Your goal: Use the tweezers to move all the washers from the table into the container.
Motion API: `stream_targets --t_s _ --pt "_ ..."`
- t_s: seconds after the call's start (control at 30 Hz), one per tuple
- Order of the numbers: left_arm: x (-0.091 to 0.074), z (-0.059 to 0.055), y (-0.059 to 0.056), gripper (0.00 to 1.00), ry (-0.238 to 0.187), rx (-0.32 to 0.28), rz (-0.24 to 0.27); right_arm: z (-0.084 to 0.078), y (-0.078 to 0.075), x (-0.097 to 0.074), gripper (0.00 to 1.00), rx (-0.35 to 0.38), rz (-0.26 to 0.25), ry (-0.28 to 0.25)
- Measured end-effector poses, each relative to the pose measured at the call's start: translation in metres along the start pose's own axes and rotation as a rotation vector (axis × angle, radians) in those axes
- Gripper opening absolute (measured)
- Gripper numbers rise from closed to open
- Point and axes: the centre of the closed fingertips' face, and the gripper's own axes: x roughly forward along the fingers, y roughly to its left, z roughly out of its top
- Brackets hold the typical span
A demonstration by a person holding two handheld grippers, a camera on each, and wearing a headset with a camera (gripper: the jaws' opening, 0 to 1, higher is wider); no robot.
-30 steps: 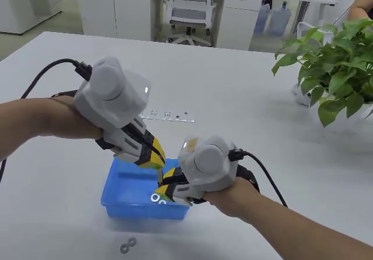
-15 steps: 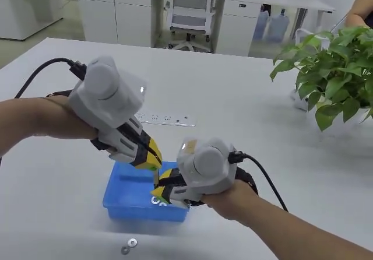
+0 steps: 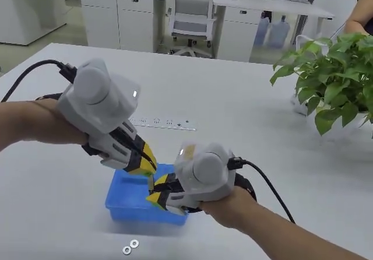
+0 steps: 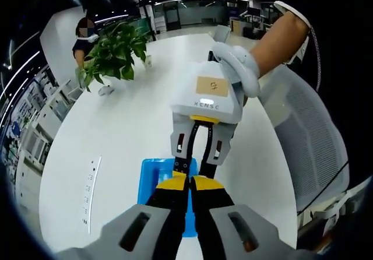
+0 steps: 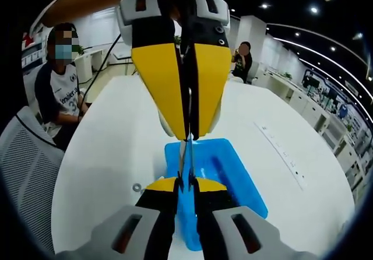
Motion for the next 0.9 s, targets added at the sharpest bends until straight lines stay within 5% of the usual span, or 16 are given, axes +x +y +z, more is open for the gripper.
stream_targets --t_s 0.9 --pt "-0.003 -0.019 -0.034 0.05 0.013 -0.017 0.011 0.0 0.041 0.014 0.12 -0.007 0.036 0.004"
